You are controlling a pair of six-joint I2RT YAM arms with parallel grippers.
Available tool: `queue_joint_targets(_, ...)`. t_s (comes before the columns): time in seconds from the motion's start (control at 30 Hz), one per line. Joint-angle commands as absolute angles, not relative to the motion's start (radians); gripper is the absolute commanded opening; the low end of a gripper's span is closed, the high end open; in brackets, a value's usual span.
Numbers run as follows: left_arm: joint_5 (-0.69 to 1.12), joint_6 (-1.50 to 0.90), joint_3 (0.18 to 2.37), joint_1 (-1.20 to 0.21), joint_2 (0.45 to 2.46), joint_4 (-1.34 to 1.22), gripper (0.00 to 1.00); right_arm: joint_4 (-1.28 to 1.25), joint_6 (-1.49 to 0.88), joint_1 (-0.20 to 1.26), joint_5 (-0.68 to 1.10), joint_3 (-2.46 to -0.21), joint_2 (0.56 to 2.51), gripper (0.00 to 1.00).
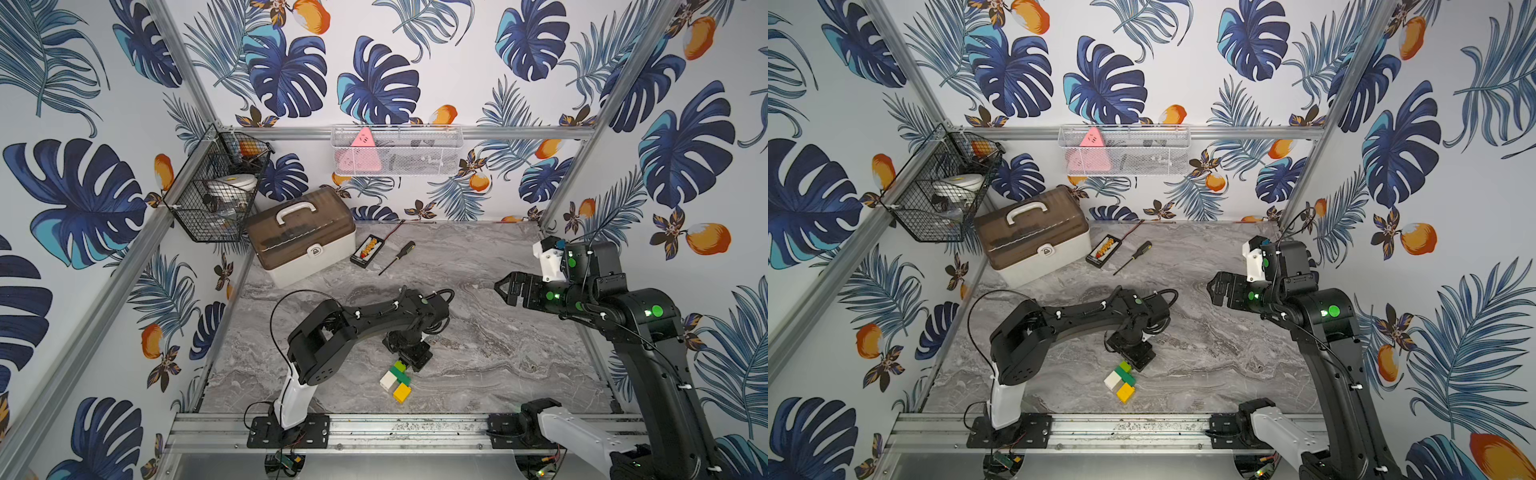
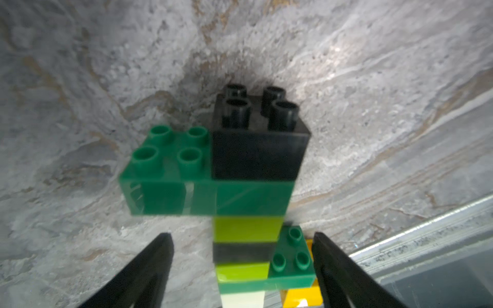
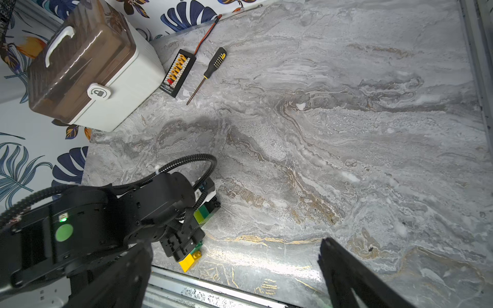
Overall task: Assemble a giraffe with lego
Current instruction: Adjust the lego brick at the center of the board.
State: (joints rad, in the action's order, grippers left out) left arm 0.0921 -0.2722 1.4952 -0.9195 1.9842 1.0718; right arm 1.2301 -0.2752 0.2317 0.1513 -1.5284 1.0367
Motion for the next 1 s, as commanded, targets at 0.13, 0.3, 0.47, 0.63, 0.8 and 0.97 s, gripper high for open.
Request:
queue_joint_targets(0.13, 0.033, -0.386, 1.443, -0.917, 1.79, 1.139, 0.86, 1.218, -0.252, 0.23, 0.139, -1.497, 1.032, 1.0)
queue_joint_targets(0.3, -0.014, -0.549, 1.261, -0.911, 1.607, 1.086, 0.86, 1.212, -0.249, 0.23, 0.149, -1.427, 1.016, 1.0)
queue_joint_targets(0.47, -0.024, -0.683, 1.037, -0.912, 1.412, 1.033, 0.85, 1.173, -0.221, 0.23, 0.133, -1.289, 1.015, 1.0)
queue_joint_targets(0.63, -0.085, -0.717, 1.0, -0.896, 1.304, 1.004, 0.88, 1.098, -0.218, 0.23, 0.135, -1.186, 1.04, 1.0)
queue_joint_targets(0.8, -0.24, -0.758, 0.999, -0.88, 1.27, 0.918, 0.99, 0.941, -0.245, 0.23, 0.123, -1.067, 1.087, 1.0)
queue_joint_targets(0.97, -0.302, -0.713, 0.963, -0.755, 1.271, 0.74, 0.99, 0.716, -0.221, 0.224, 0.044, -0.946, 1.072, 1.0)
